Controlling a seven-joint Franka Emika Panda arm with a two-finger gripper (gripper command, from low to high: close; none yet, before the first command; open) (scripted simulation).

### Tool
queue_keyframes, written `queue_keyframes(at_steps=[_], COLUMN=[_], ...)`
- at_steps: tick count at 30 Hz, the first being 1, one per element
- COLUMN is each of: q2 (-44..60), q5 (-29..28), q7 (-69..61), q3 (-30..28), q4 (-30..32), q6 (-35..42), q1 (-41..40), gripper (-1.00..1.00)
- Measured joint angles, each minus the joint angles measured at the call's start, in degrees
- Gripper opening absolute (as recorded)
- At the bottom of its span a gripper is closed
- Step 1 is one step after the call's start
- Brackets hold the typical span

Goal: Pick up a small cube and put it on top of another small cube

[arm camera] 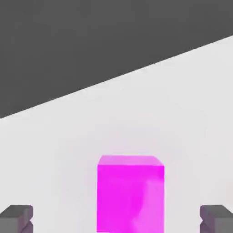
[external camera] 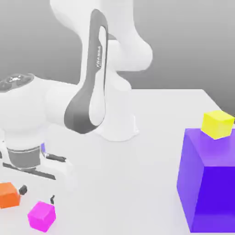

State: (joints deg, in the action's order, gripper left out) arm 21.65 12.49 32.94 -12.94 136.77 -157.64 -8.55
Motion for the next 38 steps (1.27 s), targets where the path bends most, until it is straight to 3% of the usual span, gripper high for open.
queue_keyframes(at_steps=[2,3,10,15,26,32,34,35,38], q2=[4.2,5.4,5.2,-3.5,-14.8,-20.9,-20.0,-19.4,-19.4], q5=[1.8,2.3,2.2,-2.3,-6.4,-11.0,-12.1,-12.3,-12.3], q7=[-1.4,-1.8,-1.6,1.1,-6.1,-10.6,-11.1,-11.2,-11.2], q3=[2.1,2.7,2.7,0.1,15.1,23.5,22.9,21.6,21.6], q4=[-0.9,-1.1,-1.1,0.2,-9.9,-18.3,-17.7,-16.7,-16.7], q6=[-3.2,-4.1,-4.0,3.4,24.6,38.5,37.0,35.3,35.3], q1=[-1.8,-2.3,-2.3,0.8,15.5,32.4,39.1,38.7,36.8], gripper=[0.0,-1.0,-1.0,-1.0,-1.0,-1.0,-1.0,1.0,1.0])
